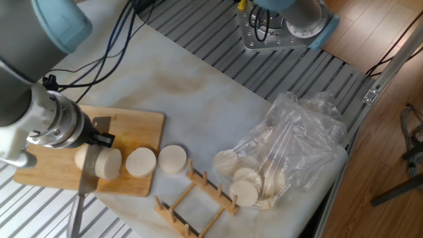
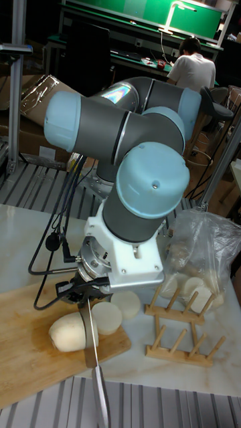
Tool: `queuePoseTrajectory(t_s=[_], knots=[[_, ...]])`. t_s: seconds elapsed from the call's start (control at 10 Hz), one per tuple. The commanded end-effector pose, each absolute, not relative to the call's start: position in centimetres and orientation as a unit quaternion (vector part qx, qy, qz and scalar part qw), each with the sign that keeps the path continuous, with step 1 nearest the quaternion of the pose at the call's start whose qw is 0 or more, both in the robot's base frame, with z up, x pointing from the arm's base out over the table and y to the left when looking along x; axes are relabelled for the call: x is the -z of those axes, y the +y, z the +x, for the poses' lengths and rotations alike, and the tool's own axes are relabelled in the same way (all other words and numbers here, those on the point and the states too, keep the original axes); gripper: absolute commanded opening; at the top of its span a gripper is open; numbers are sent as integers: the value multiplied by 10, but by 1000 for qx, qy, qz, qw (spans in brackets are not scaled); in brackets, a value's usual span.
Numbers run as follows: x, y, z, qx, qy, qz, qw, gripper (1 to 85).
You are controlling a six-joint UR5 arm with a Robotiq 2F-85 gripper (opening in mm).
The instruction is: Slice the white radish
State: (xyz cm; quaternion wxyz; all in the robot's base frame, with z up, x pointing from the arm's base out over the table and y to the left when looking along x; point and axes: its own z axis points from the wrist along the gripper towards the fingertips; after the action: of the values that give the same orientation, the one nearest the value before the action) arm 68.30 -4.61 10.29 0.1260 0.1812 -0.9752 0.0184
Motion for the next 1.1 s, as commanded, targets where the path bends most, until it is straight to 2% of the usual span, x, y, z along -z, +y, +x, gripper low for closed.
queuePoseTrajectory(t_s=[0.0,0.2,0.5,0.8,1.0], knots=[[-83,-43,688,0,-975,207,80,13],[-86,-52,696,-5,-968,243,62,13],[-110,-79,682,-24,-957,273,92,13],[-79,-68,681,-19,-961,265,75,13],[-79,-76,682,-25,-959,273,73,13]])
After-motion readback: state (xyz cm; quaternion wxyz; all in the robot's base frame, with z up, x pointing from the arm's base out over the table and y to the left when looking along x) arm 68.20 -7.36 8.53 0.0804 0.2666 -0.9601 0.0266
